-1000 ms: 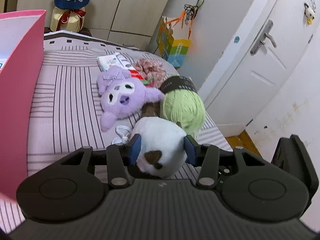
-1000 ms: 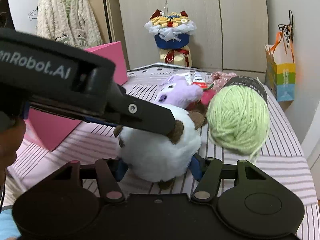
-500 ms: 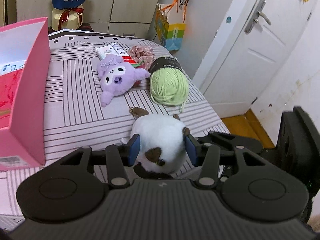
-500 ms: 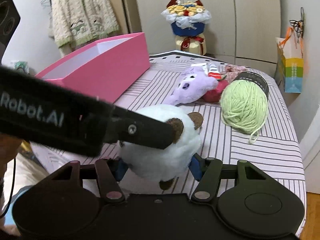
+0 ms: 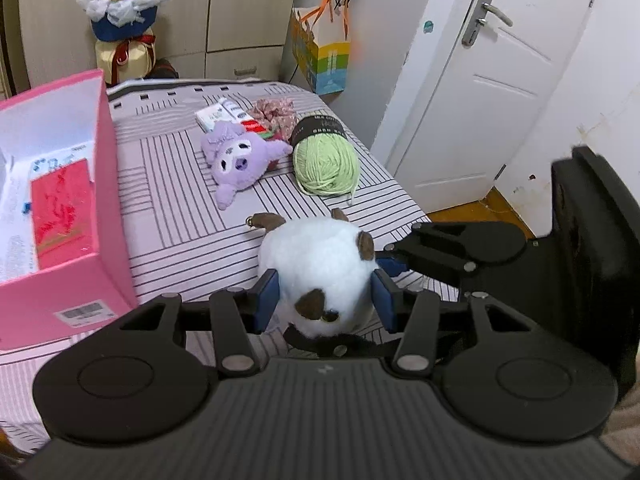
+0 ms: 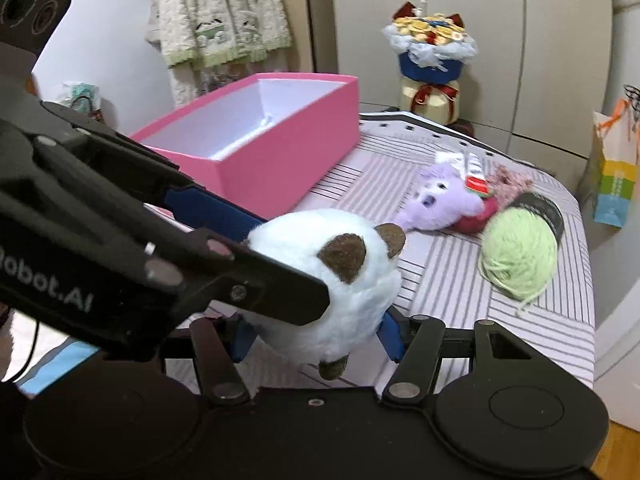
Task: Organize soft objects
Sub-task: 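Lift the white plush toy with the left gripper into the pink box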
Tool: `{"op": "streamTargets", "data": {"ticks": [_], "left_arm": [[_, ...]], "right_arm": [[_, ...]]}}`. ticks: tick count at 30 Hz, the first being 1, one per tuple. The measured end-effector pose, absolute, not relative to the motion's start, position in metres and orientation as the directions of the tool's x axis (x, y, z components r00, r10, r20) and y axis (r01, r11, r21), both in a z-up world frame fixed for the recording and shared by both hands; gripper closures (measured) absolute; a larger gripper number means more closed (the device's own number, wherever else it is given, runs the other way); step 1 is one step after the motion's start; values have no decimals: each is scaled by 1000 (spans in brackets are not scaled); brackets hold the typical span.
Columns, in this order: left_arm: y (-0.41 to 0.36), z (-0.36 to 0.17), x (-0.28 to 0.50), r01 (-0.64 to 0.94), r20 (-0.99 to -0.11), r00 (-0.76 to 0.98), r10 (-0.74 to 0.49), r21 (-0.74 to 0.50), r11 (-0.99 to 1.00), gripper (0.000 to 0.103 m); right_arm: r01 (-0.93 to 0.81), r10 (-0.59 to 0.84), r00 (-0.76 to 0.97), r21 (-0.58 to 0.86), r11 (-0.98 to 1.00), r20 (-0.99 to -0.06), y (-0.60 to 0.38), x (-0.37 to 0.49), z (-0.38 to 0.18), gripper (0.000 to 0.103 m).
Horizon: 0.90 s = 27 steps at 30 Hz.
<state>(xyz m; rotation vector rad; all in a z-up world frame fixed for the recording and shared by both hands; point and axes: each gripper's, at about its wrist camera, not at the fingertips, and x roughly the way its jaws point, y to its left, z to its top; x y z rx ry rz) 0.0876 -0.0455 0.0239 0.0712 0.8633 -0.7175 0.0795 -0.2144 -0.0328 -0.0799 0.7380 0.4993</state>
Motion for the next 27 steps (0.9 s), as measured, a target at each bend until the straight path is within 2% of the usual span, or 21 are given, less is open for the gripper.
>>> {"op": "streamTargets", "data": {"ticks": [7, 16, 27], "left_arm": [[-12, 53, 65, 597, -681, 489, -546, -195, 778, 55], [32, 92, 47, 523, -608, 622, -494, -147, 840, 55], [81, 120, 71, 420, -531, 739, -414, -118, 900, 54]], "right_arm": [[-552, 464, 601, 82, 830, -650, -188, 73, 1, 37], [-634, 585, 594, 126, 763, -553, -157, 77, 37, 36], [-712, 687, 560, 155, 685, -464, -112, 122, 61, 36]]}}
